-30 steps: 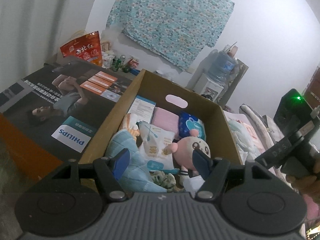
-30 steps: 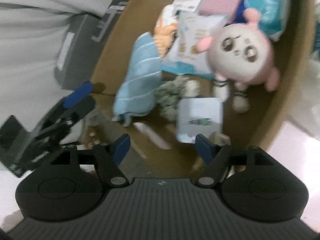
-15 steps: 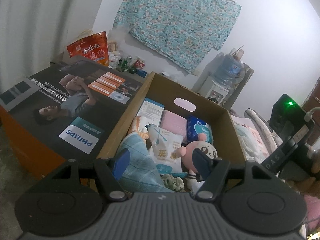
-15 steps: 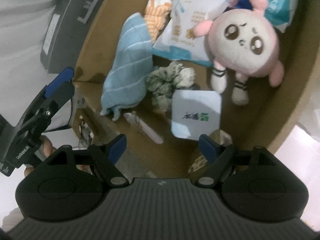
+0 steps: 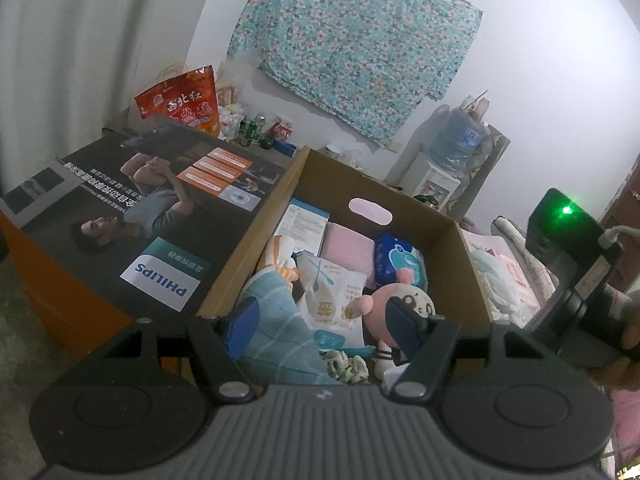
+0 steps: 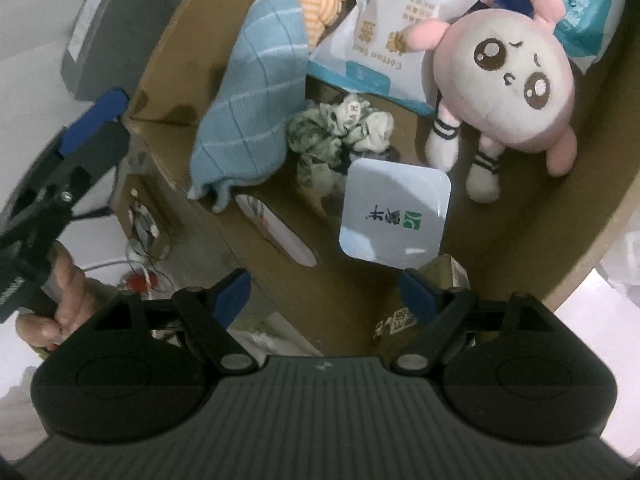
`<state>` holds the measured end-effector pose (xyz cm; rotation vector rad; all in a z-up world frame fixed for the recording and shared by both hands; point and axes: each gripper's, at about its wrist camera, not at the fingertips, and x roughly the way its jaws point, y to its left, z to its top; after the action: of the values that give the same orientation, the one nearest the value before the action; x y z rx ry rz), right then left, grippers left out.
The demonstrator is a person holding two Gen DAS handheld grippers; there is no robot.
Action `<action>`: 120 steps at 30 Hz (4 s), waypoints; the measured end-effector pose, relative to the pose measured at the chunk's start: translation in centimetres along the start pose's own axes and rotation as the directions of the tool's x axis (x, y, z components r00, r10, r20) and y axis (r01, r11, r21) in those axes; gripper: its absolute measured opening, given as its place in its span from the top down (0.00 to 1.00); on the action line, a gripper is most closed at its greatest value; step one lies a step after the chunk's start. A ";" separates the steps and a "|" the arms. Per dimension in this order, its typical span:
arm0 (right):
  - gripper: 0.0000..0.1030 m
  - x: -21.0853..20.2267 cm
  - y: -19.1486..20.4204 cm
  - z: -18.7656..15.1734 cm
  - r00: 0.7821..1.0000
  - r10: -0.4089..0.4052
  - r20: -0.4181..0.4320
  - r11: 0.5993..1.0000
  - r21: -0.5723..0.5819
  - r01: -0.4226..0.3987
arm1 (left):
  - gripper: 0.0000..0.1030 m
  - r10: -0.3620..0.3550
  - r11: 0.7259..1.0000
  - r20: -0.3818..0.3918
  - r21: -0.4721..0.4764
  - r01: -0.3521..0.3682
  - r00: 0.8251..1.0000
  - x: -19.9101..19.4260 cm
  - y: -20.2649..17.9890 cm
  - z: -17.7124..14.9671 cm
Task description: Organize soft objects
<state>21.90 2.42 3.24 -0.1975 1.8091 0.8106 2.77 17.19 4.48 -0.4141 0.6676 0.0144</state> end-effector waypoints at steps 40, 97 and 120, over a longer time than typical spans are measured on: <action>0.01 -4.4 -4.9 -20.3 0.343 -0.405 0.848 0.908 0.418 0.039 | 0.00 -0.004 0.964 0.105 0.264 -0.024 0.994 -3.9 -6.4 -2.4; 0.01 4.0 2.4 -27.9 0.307 -0.584 0.751 0.809 0.570 0.143 | 0.00 0.160 0.903 -0.067 0.413 -0.119 0.985 -2.8 -10.1 -7.7; 0.01 4.3 3.7 -26.2 0.396 -0.533 0.747 0.842 0.514 0.164 | 0.00 0.269 0.882 -0.115 0.429 -0.197 0.956 -2.7 -9.5 -7.2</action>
<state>-1.86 -9.70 5.59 0.0847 0.8037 0.1342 -2.27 6.10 4.52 0.0801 0.8660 0.0666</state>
